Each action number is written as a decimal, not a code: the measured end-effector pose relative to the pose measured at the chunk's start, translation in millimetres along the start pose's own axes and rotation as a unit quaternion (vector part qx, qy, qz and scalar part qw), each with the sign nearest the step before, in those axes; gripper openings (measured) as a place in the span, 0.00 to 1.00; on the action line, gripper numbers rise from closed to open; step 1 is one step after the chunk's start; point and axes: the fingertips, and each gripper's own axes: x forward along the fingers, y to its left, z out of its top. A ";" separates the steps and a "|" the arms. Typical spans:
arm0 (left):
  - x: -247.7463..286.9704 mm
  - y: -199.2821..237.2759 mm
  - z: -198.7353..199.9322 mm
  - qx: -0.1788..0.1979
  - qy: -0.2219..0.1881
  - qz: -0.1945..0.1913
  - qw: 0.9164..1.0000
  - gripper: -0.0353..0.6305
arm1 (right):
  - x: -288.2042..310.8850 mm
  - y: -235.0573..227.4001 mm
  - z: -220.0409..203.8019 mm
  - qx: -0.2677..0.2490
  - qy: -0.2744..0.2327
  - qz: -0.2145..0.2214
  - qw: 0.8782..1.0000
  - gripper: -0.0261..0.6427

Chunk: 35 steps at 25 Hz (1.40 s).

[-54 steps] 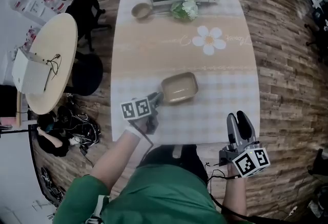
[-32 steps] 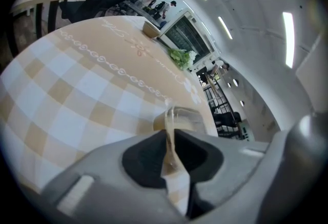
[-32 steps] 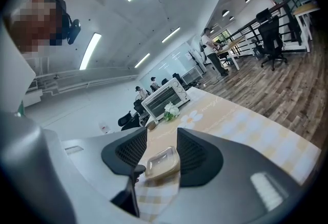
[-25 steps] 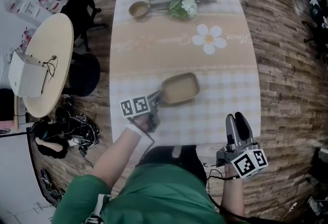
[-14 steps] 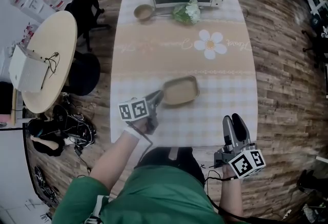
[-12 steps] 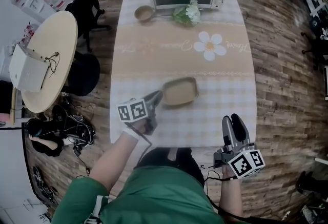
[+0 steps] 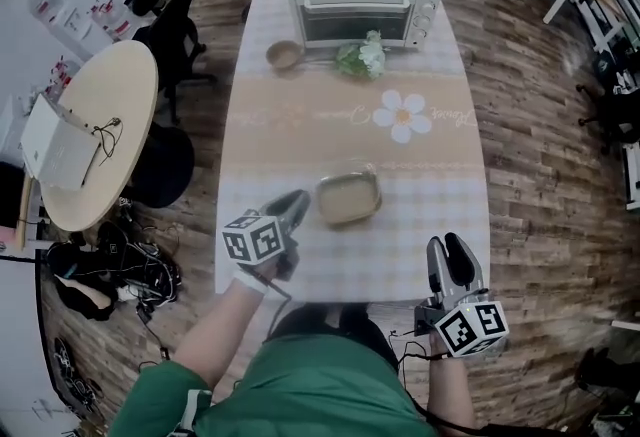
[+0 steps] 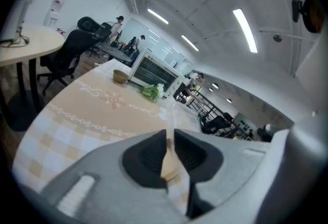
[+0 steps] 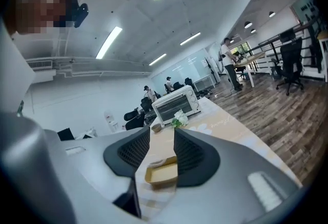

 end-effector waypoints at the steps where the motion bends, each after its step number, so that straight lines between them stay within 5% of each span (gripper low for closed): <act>1: -3.7 -4.5 4.9 0.010 -0.005 -0.001 1.000 0.12 | -0.7 3.3 2.8 -0.017 -0.001 -0.001 1.000 0.26; 10: -41.4 -43.8 46.3 0.061 -0.052 -0.022 0.997 0.12 | -3.4 34.8 26.2 -0.090 -0.016 0.014 0.996 0.19; 16: -66.0 -61.5 68.3 0.124 -0.083 -0.006 0.989 0.12 | -6.7 44.8 37.6 -0.136 -0.023 0.000 0.990 0.19; 24: -87.2 -75.3 83.2 0.158 -0.102 0.002 0.982 0.12 | -8.2 65.3 50.4 -0.189 -0.032 0.007 0.981 0.19; 35: -115.4 -115.4 112.4 0.205 -0.156 -0.020 0.966 0.12 | -20.0 83.2 75.3 -0.205 -0.071 0.018 0.976 0.19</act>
